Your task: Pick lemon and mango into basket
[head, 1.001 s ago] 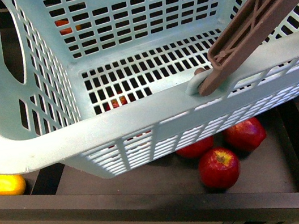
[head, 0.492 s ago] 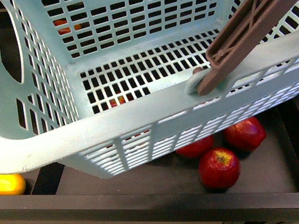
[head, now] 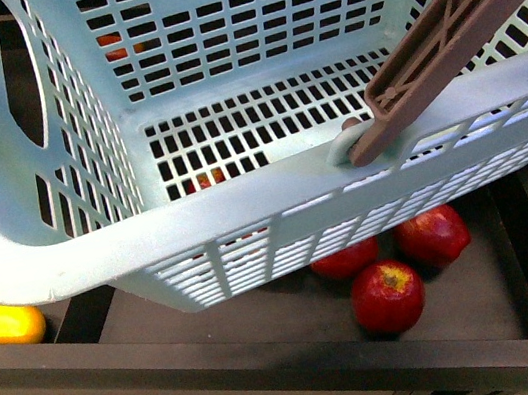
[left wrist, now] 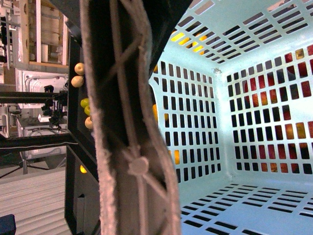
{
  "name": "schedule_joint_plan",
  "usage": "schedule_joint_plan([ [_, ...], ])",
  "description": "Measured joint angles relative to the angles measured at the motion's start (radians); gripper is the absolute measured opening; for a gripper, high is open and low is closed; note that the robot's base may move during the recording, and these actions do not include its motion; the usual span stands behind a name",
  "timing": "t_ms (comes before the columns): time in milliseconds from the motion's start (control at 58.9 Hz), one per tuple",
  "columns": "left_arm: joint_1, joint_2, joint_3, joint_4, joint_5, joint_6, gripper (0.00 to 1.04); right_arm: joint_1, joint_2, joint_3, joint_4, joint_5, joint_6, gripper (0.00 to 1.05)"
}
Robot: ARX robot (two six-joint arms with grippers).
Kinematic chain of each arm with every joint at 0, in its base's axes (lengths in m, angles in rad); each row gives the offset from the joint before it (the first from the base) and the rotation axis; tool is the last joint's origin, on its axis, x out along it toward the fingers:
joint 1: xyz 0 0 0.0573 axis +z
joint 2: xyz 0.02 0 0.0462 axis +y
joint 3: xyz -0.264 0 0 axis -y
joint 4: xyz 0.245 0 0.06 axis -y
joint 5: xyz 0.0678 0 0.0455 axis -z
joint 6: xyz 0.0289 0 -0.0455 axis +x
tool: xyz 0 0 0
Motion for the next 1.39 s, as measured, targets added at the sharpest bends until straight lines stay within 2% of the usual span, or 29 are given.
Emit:
schedule_joint_plan([
  [119, 0.0, 0.0, 0.0, 0.0, -0.002, 0.0, 0.05, 0.049, -0.21, -0.053, -0.005, -0.05, 0.059, 0.65],
  [306, 0.0, 0.0, 0.0, 0.0, 0.0, 0.0, 0.05, 0.174, -0.51, -0.106, -0.026, -0.047, 0.157, 0.65],
  [594, 0.0, 0.0, 0.0, 0.0, 0.0, 0.0, 0.05, 0.518, -0.753, -0.134, -0.113, 0.066, 0.161, 0.65],
  [798, 0.0, 0.0, 0.0, 0.0, 0.0, 0.0, 0.05, 0.692, -0.751, -0.167, -0.124, 0.133, 0.15, 0.65],
  [1171, 0.0, 0.0, 0.0, 0.0, -0.002, 0.0, 0.05, 0.779, -0.641, -0.184, -0.083, 0.201, 0.145, 0.65],
  [1290, 0.0, 0.0, 0.0, 0.0, 0.0, 0.0, 0.05, 0.779, -0.645, -0.185, -0.083, 0.208, 0.159, 0.82],
  [1341, 0.0, 0.0, 0.0, 0.0, 0.0, 0.0, 0.05, 0.769, -0.654, -0.185, -0.086, 0.216, 0.167, 0.94],
  [1392, 0.0, 0.0, 0.0, 0.0, 0.0, 0.0, 0.05, 0.755, -0.67, -0.185, -0.095, 0.222, 0.177, 0.97],
])
